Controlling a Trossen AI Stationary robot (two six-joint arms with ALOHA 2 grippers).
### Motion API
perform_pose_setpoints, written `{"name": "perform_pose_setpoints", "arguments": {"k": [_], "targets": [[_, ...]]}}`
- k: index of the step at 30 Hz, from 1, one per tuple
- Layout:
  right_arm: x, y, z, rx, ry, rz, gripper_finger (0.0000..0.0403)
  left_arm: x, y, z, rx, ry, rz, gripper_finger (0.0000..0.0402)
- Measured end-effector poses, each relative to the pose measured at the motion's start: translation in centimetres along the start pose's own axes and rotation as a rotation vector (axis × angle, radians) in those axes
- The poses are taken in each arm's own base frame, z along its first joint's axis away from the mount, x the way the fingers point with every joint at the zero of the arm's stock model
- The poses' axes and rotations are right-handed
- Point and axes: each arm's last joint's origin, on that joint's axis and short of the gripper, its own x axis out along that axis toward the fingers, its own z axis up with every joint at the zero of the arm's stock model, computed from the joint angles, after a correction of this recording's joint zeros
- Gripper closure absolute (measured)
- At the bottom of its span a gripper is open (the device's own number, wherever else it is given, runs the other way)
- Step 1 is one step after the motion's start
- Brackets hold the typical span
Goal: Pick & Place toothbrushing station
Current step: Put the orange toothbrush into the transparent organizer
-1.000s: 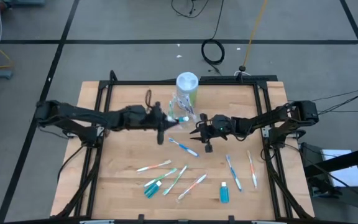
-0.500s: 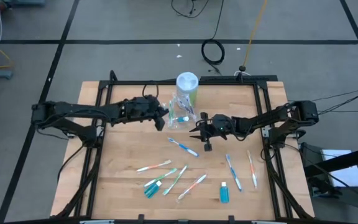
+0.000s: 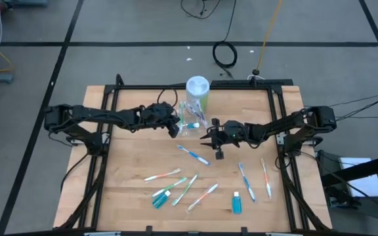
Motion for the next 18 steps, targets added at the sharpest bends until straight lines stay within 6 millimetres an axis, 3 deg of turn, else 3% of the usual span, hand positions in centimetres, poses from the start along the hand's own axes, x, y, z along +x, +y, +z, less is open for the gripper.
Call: {"name": "perform_pose_setpoints", "arguments": {"k": [13, 18], "targets": [[0.0, 0.0, 0.0, 0.000, 0.000, 0.000, 0.0303, 0.3, 0.6, -0.1, 0.001, -0.006, 0.077, 0.0364], [0.0, 0.0, 0.0, 0.000, 0.000, 0.000, 0.0303, 0.4, 1.1, -0.2, 0.001, 0.011, 0.116, 0.0333]]}}
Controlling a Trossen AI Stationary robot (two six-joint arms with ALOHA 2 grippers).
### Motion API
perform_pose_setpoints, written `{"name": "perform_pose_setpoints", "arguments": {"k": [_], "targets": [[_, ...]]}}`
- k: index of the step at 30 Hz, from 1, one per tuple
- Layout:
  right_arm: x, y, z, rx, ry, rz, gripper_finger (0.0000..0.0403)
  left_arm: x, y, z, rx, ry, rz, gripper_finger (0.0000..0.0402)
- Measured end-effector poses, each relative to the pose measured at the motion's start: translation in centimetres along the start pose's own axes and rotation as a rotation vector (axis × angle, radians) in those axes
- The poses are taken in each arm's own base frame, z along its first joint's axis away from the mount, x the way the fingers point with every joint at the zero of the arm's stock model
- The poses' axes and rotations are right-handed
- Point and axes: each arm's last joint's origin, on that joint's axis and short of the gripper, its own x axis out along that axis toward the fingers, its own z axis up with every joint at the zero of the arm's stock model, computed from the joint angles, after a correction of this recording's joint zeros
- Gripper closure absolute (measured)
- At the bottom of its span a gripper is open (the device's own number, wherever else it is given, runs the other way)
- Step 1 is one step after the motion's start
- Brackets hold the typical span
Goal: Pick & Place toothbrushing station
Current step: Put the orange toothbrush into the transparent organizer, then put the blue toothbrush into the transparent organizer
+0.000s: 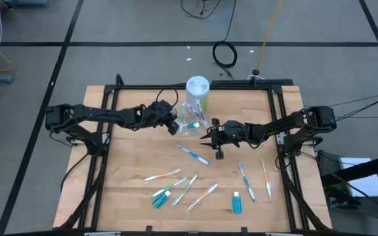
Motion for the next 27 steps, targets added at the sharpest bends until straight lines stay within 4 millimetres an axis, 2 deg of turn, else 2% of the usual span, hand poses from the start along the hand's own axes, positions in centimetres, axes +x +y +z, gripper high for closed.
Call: {"name": "perform_pose_setpoints", "arguments": {"k": [7, 12, 16, 22, 27], "targets": [[0.0, 0.0, 0.0, 0.000, 0.000, 0.000, 0.0303, 0.1, 0.6, 0.2, -0.034, 0.000, 0.008, 0.0268], [0.0, 0.0, 0.0, 0.000, 0.000, 0.000, 0.0303, -0.2, 0.6, 0.4, 0.011, 0.012, -0.036, 0.0240], [0.0, 0.0, 0.0, 0.024, 0.000, 0.000, 0.0303, -1.0, 0.7, 0.3, 0.041, 0.043, -0.041, 0.0231], [0.0, 0.0, 0.0, 0.061, -0.001, -0.002, 0.0301, -3.3, 1.0, 0.9, 0.097, 0.035, -0.047, 0.0229], [0.0, 0.0, 0.0, 0.085, -0.004, -0.001, 0.0275, -5.4, 1.3, 1.3, 0.114, 0.036, -0.087, 0.0229]]}}
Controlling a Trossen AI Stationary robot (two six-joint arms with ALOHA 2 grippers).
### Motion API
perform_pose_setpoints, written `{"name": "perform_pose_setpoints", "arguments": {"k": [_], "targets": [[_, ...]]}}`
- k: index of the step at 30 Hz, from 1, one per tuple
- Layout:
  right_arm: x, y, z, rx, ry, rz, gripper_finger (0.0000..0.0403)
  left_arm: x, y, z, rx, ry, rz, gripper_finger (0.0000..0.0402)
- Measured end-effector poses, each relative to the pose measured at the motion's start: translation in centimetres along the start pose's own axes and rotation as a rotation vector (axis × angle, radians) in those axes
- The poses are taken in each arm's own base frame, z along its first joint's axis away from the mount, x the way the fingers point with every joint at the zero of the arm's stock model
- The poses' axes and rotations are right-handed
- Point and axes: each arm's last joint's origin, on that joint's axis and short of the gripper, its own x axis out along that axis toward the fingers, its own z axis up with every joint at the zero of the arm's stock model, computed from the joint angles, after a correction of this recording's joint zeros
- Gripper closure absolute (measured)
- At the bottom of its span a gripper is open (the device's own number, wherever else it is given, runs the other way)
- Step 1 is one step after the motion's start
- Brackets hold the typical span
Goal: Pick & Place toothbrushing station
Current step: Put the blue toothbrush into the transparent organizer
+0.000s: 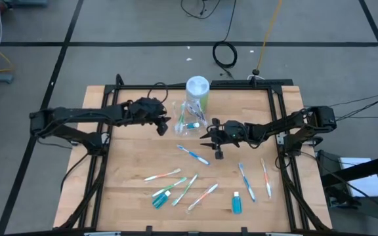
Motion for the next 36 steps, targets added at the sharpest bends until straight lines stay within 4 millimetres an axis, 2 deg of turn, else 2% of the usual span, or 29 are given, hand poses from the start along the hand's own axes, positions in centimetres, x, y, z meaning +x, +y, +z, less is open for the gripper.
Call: {"name": "perform_pose_setpoints", "arguments": {"k": [5, 10, 14, 18, 23, 26, 31, 36], "targets": [[0.0, 0.0, 0.0, 0.080, -0.003, 0.002, 0.0231, -1.3, -0.6, -0.2, -0.058, 0.033, -0.105, 0.0229], [0.0, 0.0, 0.0, 0.153, -0.002, 0.004, 0.0204, -1.8, -1.9, -0.8, -0.024, 0.076, -0.189, 0.0229], [0.0, 0.5, 0.0, 0.216, 0.008, 0.018, 0.0200, -1.7, -2.7, -1.2, 0.003, 0.098, -0.198, 0.0229], [0.1, 2.3, 0.5, 0.178, -0.010, 0.041, 0.0207, -1.9, -3.3, -1.4, 0.041, 0.093, -0.206, 0.0229], [0.6, 3.8, 2.9, 0.156, -0.058, 0.007, 0.0205, -1.9, -3.5, -1.6, 0.062, 0.082, -0.155, 0.0229], [1.6, 4.4, 4.0, 0.143, -0.012, 0.028, 0.0203, -2.0, -3.6, -1.6, 0.069, 0.076, -0.142, 0.0229], [3.8, 4.8, 4.0, 0.156, 0.103, 0.008, 0.0203, -2.0, -3.7, -1.6, 0.068, 0.078, -0.144, 0.0229], [6.3, 4.9, 2.0, 0.150, 0.193, -0.034, 0.0204, -2.0, -3.8, -1.6, 0.071, 0.076, -0.147, 0.0229]]}}
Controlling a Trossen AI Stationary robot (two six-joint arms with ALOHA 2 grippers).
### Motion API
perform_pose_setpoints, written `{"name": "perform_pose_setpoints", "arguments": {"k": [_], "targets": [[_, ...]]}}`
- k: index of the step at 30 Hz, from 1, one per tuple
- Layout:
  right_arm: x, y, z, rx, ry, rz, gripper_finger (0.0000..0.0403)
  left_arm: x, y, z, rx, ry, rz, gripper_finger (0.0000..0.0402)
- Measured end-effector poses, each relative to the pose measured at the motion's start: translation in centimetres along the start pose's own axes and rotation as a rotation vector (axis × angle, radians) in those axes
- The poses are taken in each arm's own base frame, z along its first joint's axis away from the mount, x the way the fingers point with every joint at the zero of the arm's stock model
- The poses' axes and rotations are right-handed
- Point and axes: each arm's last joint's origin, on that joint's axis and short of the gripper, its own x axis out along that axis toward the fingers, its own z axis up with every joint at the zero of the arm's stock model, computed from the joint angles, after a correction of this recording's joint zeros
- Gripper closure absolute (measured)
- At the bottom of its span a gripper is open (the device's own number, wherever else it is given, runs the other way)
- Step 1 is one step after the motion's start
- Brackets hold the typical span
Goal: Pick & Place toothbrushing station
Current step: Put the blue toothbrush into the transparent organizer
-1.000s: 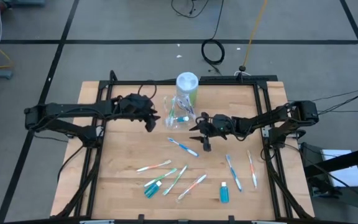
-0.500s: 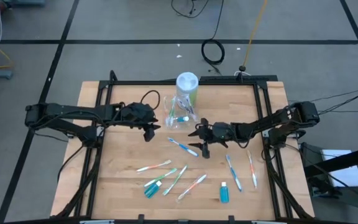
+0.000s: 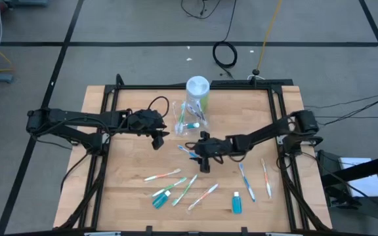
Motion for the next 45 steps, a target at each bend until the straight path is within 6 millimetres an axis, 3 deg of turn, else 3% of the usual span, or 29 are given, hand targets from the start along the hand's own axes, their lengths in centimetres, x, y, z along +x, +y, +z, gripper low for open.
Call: {"name": "perform_pose_setpoints", "arguments": {"k": [10, 20, 30, 35, 45], "targets": [[3.5, -1.4, -3.1, 0.122, 0.105, -0.032, 0.0204, 0.0, 0.0, 0.2, 0.029, -0.024, 0.020, 0.0229], [3.3, -0.8, -3.8, 0.099, 0.193, -0.037, 0.0211, 0.0, 0.1, 0.2, 0.041, -0.029, 0.046, 0.0229], [2.9, -0.6, -3.8, 0.146, 0.219, -0.041, 0.0330, 0.0, 0.1, 0.2, 0.043, -0.029, 0.046, 0.0229], [1.9, -0.6, -3.5, 0.165, 0.261, -0.031, 0.0387, 0.0, 0.1, 0.2, 0.043, -0.029, 0.046, 0.0229], [-2.9, -0.8, -0.4, 0.093, 0.273, -0.017, 0.0370, 0.0, 0.1, 0.2, 0.042, -0.032, 0.046, 0.0229]]}}
